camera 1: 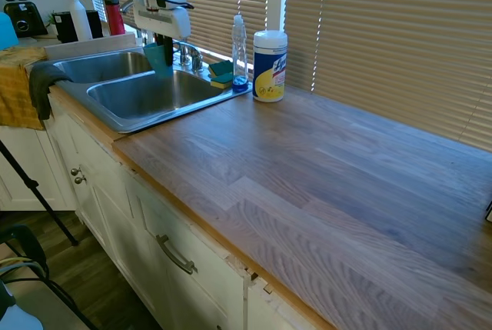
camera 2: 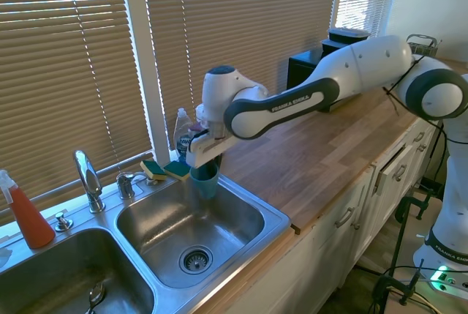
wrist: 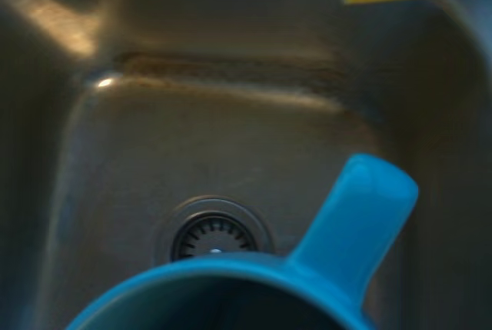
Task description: Put the mug in the sink
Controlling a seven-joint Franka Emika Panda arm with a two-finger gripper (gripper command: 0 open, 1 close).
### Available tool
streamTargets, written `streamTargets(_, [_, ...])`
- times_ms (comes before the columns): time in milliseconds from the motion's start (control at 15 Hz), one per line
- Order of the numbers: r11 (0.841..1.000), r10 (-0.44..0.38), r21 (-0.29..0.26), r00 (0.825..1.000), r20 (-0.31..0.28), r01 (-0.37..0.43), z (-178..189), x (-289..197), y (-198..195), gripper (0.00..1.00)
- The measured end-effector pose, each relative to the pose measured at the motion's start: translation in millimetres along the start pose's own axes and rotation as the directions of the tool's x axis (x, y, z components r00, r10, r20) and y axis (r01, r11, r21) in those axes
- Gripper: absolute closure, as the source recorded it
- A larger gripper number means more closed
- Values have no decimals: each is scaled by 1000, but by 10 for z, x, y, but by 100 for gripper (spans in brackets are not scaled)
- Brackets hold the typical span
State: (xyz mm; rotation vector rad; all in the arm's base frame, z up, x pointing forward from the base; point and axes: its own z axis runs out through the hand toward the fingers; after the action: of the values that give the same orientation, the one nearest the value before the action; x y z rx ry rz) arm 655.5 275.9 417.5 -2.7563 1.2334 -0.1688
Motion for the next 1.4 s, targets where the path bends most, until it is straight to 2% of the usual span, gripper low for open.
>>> streamTargets(333, [1000, -18, -16, 999, 40, 19, 793, -93, -451, 100])
streamTargets(667, [998, -1, -57, 997, 81, 6, 1506, 37, -588, 100])
streamTargets(933, [996, 17, -85, 996, 92, -9, 1759, 233, -604, 100])
streamTargets(1200, [991, 18, -134, 993, 114, -3, 2015, 221, -583, 100])
streamTargets(1333, [990, 21, -140, 992, 121, -3, 2123, 228, -567, 100])
streamTargets(1400, [990, 21, -139, 992, 128, -3, 2163, 226, -560, 0])
